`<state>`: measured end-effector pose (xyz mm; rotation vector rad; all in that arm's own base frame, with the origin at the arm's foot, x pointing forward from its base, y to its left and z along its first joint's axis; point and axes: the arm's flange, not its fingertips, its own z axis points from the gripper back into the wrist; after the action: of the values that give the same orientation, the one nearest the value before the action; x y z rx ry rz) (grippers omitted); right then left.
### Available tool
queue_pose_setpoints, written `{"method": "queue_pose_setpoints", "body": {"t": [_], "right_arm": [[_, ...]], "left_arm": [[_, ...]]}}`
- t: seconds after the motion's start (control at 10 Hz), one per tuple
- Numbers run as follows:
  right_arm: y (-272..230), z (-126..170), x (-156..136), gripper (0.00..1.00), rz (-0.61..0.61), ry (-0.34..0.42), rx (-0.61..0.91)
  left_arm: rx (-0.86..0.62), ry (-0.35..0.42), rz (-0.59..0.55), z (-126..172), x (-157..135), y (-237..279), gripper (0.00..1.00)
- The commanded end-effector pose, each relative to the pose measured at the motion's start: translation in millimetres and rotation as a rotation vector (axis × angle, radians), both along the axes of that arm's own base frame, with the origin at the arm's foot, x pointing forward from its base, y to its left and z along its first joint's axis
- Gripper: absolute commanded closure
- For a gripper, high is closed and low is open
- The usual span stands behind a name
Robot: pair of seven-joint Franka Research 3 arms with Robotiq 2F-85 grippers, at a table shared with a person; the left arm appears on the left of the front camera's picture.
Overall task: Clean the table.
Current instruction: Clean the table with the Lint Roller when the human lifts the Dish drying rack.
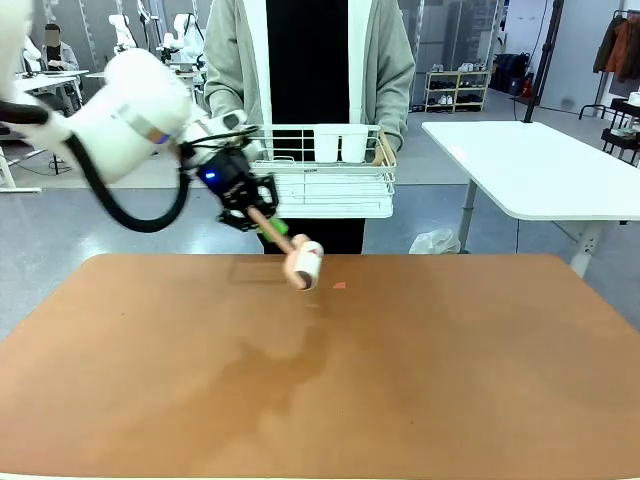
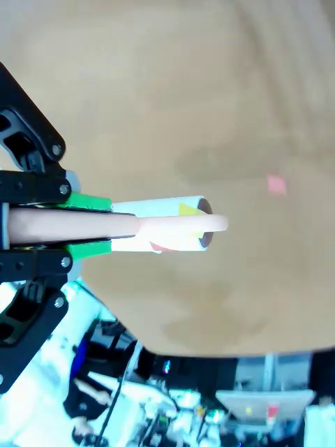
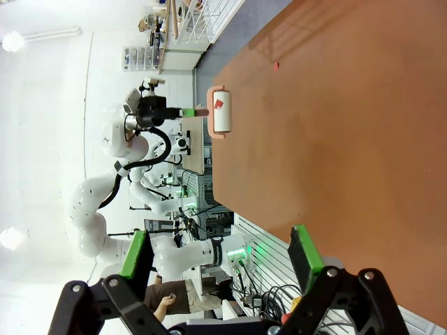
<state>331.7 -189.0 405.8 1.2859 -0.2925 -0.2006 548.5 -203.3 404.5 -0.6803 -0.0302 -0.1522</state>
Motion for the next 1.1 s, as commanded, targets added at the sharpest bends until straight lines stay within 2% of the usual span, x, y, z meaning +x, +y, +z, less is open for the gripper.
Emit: {"method": "queue_pose_setpoints", "body": {"t": [0.0,0.3,0.4,1.0], "right_arm": [[1.5,1.0,-1.2,0.0,0.002,-0.024,0.008],[1.5,1.0,-1.2,0.0,0.002,-0.024,0.008],[1.5,1.0,-1.2,0.0,0.002,-0.024,0.008],[1.5,1.0,-1.2,0.0,0.002,-0.024,0.008]], "left_arm": [[0.044,-0.025,-0.014,8.0,-28.7,39.0,0.79],[0.032,-0.027,0.004,-3.0,-14.0,39.5,0.79],[0.051,-0.009,0.024,-1.7,-19.4,55.4,0.79],[0.051,-0.007,0.025,-4.1,-17.7,53.6,0.79]]}}
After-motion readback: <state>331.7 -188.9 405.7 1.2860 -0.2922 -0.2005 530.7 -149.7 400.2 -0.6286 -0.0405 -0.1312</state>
